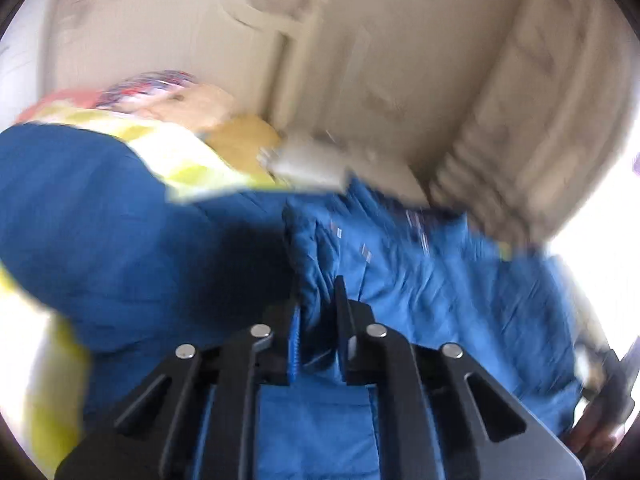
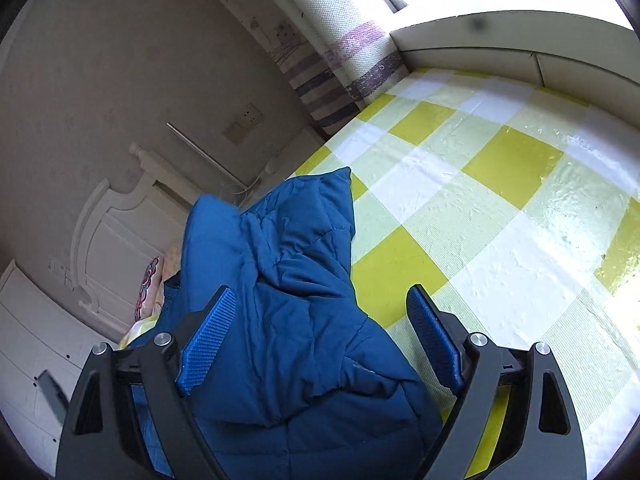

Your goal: Fold large clothes

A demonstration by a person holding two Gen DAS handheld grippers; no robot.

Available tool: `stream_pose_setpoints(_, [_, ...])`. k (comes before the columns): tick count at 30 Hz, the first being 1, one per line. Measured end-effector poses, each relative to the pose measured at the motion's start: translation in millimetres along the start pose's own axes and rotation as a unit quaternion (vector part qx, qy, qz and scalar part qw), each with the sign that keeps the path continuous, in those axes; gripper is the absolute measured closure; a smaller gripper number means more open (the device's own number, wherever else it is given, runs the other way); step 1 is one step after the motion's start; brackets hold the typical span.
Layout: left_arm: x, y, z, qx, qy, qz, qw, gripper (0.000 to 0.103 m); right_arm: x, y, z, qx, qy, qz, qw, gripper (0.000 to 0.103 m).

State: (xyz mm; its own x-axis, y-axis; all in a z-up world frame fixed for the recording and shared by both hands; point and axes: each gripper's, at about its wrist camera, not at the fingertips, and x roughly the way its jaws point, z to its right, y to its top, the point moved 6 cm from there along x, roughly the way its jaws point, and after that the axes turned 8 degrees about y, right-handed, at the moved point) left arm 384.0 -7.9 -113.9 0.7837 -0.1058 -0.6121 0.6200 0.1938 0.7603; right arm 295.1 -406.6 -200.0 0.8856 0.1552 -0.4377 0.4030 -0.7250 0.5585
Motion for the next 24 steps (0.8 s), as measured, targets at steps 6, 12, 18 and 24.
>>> stream_pose_setpoints(6, [-5, 1, -42, 0.027, 0.040, -0.022, 0.9986, 0.060, -2, -4, 0, -0.007, -0.002, -0.003, 1.000, 0.019])
stream_pose_setpoints(12, [-56, 17, -59, 0.004, 0.101, 0.093, 0.9905, 0.008, -4, -8, -8, -0.037, -0.011, -0.005, 0.999, 0.021])
stream_pose_setpoints(18, [-32, 12, 19, 0.169, 0.096, 0.050, 0.9797, 0.007, -5, -21, -58, -0.176, -0.018, -0.004, 0.984, 0.036])
stream_pose_setpoints(24, [48, -43, 20, 0.218, 0.104, -0.069, 0.9679, 0.007, 48, -68, -90, -0.334, -0.112, -0.144, 0.925, 0.041])
